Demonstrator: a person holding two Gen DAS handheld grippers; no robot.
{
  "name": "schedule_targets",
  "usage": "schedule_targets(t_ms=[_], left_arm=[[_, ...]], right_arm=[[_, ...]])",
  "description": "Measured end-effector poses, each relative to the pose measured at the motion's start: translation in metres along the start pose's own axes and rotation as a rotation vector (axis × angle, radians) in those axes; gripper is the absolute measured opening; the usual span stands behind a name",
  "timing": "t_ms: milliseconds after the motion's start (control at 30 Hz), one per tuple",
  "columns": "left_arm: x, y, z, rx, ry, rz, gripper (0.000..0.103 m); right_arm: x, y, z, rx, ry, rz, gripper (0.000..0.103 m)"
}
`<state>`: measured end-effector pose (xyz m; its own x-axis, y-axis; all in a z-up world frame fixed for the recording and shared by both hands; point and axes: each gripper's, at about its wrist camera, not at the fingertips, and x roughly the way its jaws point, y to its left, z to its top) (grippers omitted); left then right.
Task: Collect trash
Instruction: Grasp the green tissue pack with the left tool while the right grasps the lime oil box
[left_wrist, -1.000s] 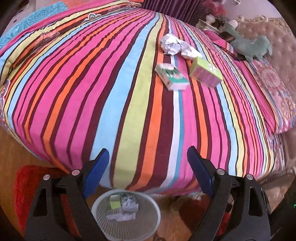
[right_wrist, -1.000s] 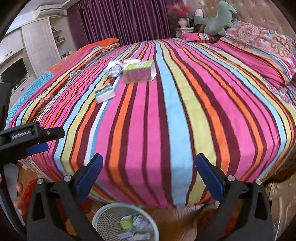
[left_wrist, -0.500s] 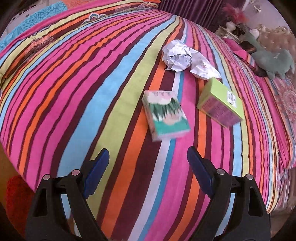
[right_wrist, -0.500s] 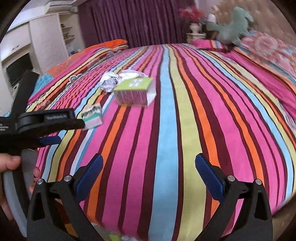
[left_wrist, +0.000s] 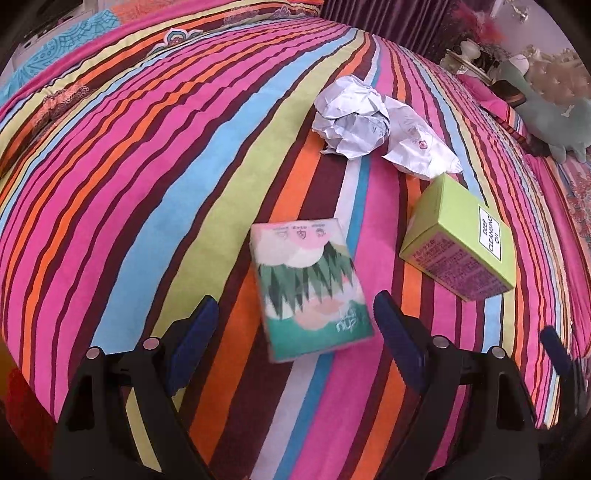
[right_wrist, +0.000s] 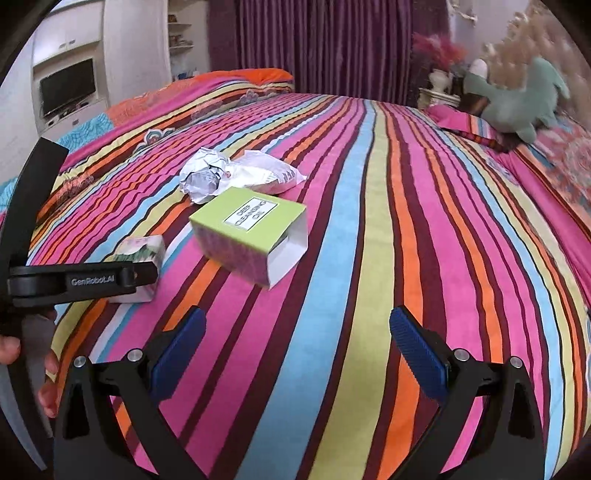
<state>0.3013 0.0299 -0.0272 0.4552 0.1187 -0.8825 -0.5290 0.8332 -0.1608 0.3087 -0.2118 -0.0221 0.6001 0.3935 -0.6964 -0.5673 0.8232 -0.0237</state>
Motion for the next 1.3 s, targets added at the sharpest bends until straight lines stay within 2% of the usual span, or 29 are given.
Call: schedule_targets(t_ms=[167,267,500,600,767,833,900,1000,1067,1100,1133,1300], left_arm=[[0.010,-0.008,0.005,0.032,0.014,0.059,0.084],[0.011,-0.007,0.006,0.038,-0.004,0.071,0.084],[0.016,-0.011,0.001,0.118,-0.041,0.102,0.082],[0.016,-0.013,-0.001,0.160,-0.071,0.120,0.075],[0.014,-0.009,-0.002,0.189,-0.103,0.122,0.057],[0.014,-0.007,-0.001,0.204,-0.111,0.118,0.052],[0.013,-0.004,-0.001,0.217,-0.115,0.099,0.051],[0.013,-0.001,-0.002,0.241,-0.117,0.069,0.050],[0.013,0.001,-0.002,0.263,-0.117,0.052,0.050],[0.013,0.002,-0.002,0.279,-0.116,0.043,0.050],[0.012,0.004,-0.002,0.291,-0.115,0.031,0.050],[0.011,0.006,-0.004,0.358,-0.116,0.002,0.050]], right_arm=[[0.020,-0.006,0.018,-0.059,0.009,0.046,0.095],[0.030,-0.004,0.027,-0.093,0.018,0.078,0.095],[0.058,0.013,0.051,-0.266,0.057,0.103,0.095],[0.065,0.017,0.058,-0.310,0.067,0.130,0.095],[0.078,0.028,0.065,-0.370,0.093,0.173,0.095],[0.083,0.032,0.067,-0.341,0.123,0.191,0.095],[0.088,0.033,0.067,-0.286,0.155,0.194,0.094],[0.089,0.034,0.059,-0.213,0.165,0.163,0.076],[0.087,0.033,0.057,-0.151,0.166,0.148,0.070],[0.083,0.032,0.055,-0.117,0.157,0.145,0.062],[0.079,0.029,0.052,-0.075,0.152,0.141,0.060],[0.062,0.026,0.036,0.029,0.154,0.111,0.059]])
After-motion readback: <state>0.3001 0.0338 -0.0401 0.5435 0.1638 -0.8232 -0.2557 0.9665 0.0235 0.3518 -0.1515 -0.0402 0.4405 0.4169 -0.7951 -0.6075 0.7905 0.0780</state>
